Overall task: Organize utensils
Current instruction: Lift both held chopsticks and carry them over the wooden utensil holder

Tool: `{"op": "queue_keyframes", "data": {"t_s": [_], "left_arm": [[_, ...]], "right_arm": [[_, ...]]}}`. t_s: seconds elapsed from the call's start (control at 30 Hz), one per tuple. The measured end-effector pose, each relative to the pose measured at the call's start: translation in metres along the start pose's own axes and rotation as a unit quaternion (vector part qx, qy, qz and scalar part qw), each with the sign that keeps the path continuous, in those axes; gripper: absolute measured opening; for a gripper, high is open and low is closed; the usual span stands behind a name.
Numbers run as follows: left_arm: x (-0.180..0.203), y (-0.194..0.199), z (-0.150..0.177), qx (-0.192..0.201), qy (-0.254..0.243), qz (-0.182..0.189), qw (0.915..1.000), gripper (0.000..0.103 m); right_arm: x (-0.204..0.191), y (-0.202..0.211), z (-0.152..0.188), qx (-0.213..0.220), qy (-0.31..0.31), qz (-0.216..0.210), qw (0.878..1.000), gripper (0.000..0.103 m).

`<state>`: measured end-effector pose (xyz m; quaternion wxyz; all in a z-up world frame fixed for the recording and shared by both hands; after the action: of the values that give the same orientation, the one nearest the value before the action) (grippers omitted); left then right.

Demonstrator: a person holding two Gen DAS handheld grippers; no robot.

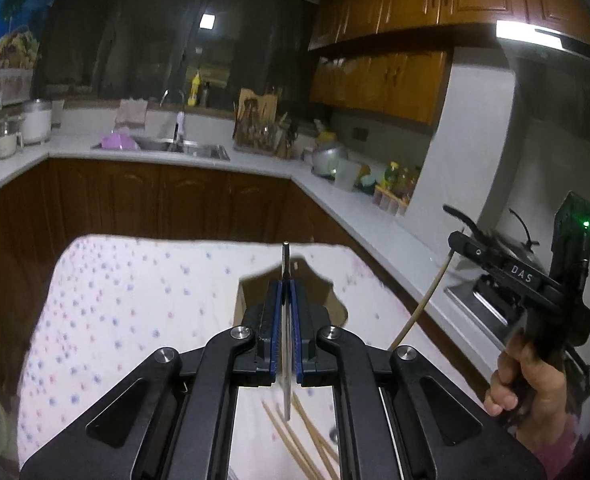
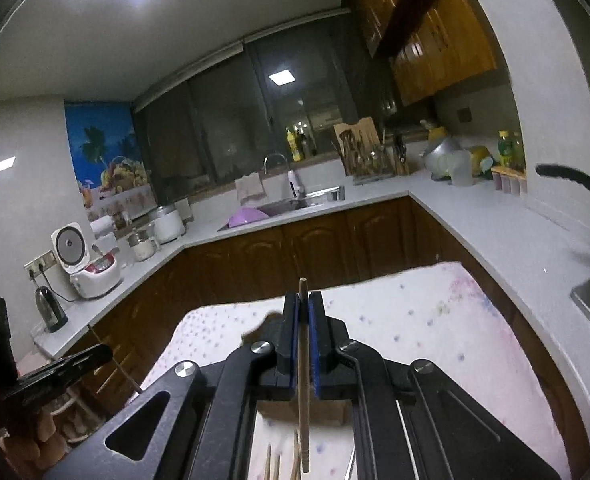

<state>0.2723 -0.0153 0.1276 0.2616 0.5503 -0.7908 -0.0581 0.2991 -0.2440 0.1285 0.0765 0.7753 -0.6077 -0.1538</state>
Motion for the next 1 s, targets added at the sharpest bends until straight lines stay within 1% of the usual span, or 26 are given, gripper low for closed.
{"op": "queue_keyframes", "data": {"t_s": [0.2,0.27,0.37,0.47,0.57,0.67,0.8,1.0], "left_arm": [[0.001,-0.012,-0.034,0.035,-0.003,-0.006,0.9994,0.004],[0.001,-0.019,-0.043,0.036,-0.003,-0.003,0.9993,0.004],[0.002,-0.03,-0.055,0.05,-0.006,-0.009,0.9987,0.004],[-0.001,-0.046,-0.063,0.07,-0.01,-0.024,0.9972,0.004],[-0.011,-0.072,-0.065,0.08,-0.006,-0.049,0.9956,0.004],[-0.027,-0.097,-0.057,0.078,0.022,-0.053,0.9953,0.004],[-0.043,-0.123,-0.036,0.062,0.049,-0.059,0.9951,0.004],[-0.049,-0.147,-0.013,0.039,0.056,-0.065,0.9955,0.004]], "right_arm": [[0.006,-0.018,-0.031,0.033,-0.007,0.01,0.999,0.005],[0.008,-0.025,-0.039,0.042,-0.015,0.011,0.999,0.005],[0.011,-0.038,-0.047,0.051,-0.019,0.014,0.998,0.005],[0.015,-0.055,-0.051,0.054,-0.026,0.018,0.998,0.005],[0.02,-0.073,-0.046,0.052,-0.037,0.021,0.998,0.005],[0.029,-0.093,-0.031,0.046,-0.057,0.017,0.997,0.005],[0.038,-0.115,-0.007,0.034,-0.076,0.018,0.996,0.005],[0.047,-0.135,0.025,0.015,-0.096,0.019,0.995,0.005]]}}
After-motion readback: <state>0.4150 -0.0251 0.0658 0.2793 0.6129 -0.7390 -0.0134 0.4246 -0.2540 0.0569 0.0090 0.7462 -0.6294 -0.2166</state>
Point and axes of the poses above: each gripper's, at about its wrist camera, not at the fingertips, and y roughly against the way its jaws point, x to its right, z to its underside, the point moved 5 cm from there along -y, roughly the way its jaws point, and after that the axes turned 7 degrees about y, right-handed, at the moved point
